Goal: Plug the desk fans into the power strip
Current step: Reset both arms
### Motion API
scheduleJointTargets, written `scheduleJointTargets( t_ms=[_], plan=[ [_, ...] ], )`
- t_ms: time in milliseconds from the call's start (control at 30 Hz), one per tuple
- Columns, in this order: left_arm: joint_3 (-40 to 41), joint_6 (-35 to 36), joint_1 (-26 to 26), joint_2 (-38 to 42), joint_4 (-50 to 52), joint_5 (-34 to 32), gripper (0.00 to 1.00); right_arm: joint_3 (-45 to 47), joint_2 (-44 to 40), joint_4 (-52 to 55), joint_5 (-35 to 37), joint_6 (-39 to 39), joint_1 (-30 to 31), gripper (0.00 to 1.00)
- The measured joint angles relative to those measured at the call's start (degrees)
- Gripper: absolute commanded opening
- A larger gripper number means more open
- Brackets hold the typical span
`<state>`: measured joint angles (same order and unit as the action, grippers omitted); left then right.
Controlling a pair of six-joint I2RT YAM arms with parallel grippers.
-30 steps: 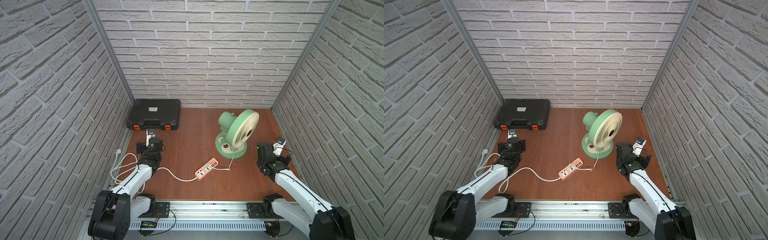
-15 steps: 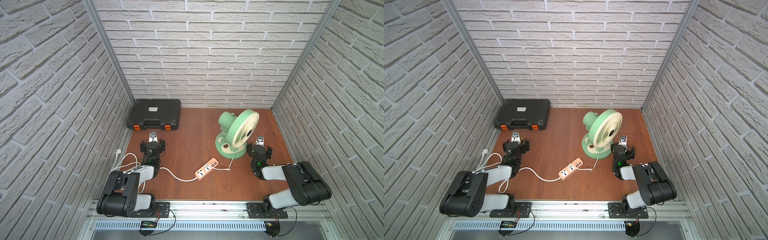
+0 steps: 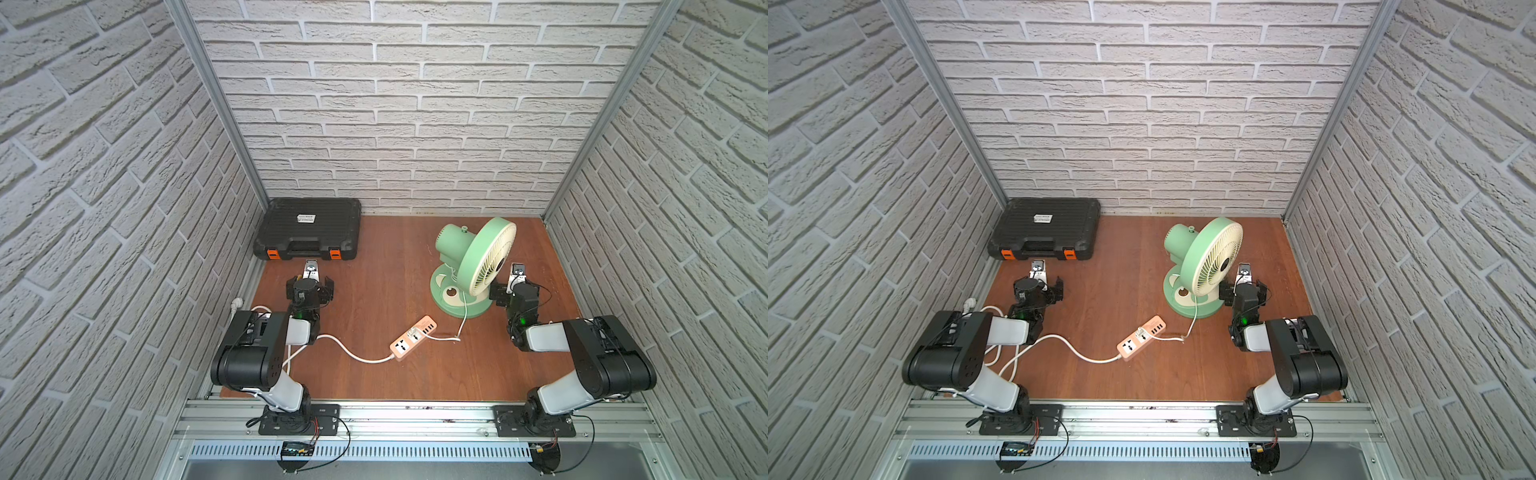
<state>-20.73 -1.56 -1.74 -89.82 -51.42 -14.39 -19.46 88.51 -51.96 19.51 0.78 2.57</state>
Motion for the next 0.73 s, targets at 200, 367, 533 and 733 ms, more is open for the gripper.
scheduleJointTargets(
  t_ms=[200, 367, 533, 733],
  plan=[
    [0.0, 0.0, 0.1, 0.0, 0.0, 0.0, 0.98, 0.0, 0.0, 0.3, -0.4, 0.0, -0.1, 0.99],
    [0.0, 0.0, 0.1, 0.0, 0.0, -0.1, 0.98, 0.0, 0.0, 0.3, -0.4, 0.0, -0.1, 0.99],
    [0.0, 0.0, 0.1, 0.0, 0.0, -0.1, 0.98, 0.0, 0.0, 0.3, -0.4, 0.0, -0.1, 0.99],
    [0.0, 0.0, 0.1, 0.0, 0.0, 0.1, 0.98, 0.0, 0.0, 0.3, -0.5, 0.0, -0.1, 0.99]
  ],
)
